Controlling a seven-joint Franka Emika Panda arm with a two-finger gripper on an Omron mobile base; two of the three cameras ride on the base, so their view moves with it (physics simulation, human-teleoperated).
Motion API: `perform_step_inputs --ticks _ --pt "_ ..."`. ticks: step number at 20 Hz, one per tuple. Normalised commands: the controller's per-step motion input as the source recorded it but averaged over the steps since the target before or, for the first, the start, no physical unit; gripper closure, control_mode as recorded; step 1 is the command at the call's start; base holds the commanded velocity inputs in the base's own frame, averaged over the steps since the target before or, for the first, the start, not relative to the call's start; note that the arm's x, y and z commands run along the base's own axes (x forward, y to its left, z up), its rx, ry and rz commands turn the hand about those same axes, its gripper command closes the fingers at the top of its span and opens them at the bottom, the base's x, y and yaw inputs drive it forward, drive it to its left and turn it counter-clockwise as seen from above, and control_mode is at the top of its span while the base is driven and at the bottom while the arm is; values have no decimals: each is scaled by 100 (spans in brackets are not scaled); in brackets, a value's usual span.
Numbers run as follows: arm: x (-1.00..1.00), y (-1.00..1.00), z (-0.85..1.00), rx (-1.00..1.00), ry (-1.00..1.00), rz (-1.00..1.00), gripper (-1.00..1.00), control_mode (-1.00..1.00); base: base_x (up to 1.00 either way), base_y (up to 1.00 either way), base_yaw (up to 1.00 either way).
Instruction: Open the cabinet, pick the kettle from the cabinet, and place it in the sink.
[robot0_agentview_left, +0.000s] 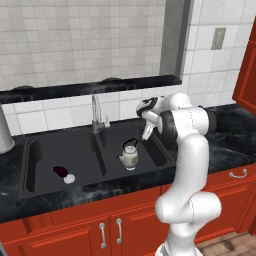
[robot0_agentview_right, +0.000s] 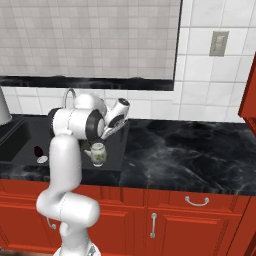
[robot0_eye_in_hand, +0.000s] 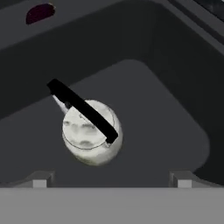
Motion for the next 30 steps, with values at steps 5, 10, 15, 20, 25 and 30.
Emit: perform_step_inputs --ticks 5,10,15,20,25,30 --pt "-35 -1 27 -15 -6 -41 -100 -100 0 0 0" --pt "-19 -2 43 -3 13 -43 -100 -100 0 0 0" --pt "-23 -4 43 0 20 -39 -100 -100 0 0 0" --pt "-30 -5 41 0 11 -35 -100 -100 0 0 0" --pt "-36 -7 37 0 0 -35 -100 -100 0 0 0" --pt "-43 -4 32 0 -3 -35 -100 -100 0 0 0"
